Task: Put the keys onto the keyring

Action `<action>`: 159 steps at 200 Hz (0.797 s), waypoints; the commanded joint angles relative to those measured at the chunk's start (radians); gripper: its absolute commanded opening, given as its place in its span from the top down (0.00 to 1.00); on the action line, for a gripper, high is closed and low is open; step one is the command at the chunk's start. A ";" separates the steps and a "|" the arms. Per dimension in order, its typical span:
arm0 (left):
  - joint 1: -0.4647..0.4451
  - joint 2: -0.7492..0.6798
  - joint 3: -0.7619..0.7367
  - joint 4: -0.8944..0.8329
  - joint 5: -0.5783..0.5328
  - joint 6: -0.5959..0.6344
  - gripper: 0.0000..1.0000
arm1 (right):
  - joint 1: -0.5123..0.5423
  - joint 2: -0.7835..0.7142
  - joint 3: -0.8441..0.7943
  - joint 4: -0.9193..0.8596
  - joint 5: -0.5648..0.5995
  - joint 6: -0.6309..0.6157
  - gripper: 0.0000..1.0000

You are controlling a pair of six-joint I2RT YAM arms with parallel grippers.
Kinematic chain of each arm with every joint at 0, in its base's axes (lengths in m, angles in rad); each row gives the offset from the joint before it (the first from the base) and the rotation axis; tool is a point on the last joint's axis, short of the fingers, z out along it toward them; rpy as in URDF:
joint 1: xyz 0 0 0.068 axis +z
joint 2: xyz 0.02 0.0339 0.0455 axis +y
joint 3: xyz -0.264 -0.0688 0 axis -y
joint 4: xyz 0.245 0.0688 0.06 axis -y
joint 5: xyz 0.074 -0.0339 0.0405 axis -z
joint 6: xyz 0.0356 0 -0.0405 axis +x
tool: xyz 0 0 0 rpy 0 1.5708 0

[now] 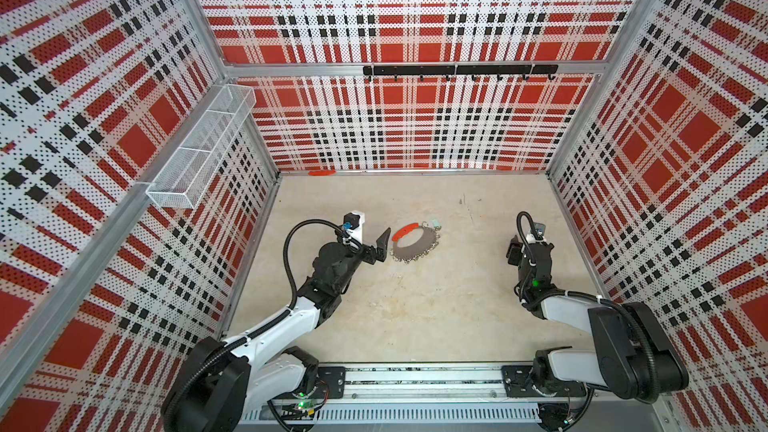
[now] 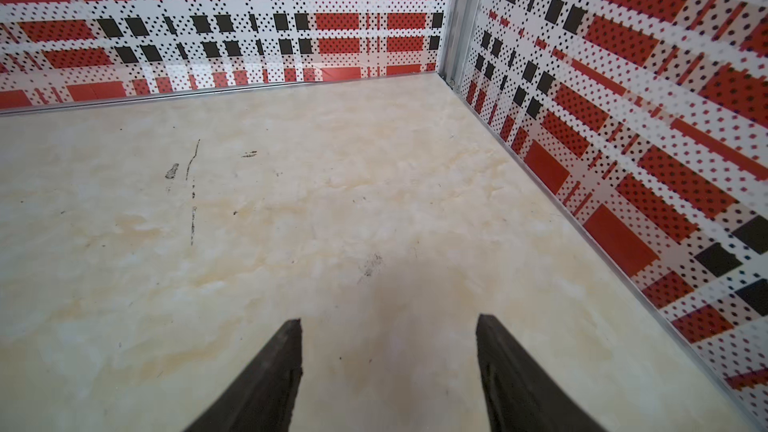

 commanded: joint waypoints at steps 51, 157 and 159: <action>0.000 -0.012 -0.028 -0.022 -0.222 -0.005 0.02 | -0.004 0.146 -0.034 0.388 -0.013 -0.087 0.25; 0.232 -0.013 -0.253 0.335 -0.487 0.217 0.02 | -0.020 0.215 -0.049 0.489 -0.109 -0.115 0.00; 0.237 -0.010 -0.263 0.358 -0.484 0.220 0.02 | -0.020 0.213 -0.046 0.484 -0.109 -0.113 0.00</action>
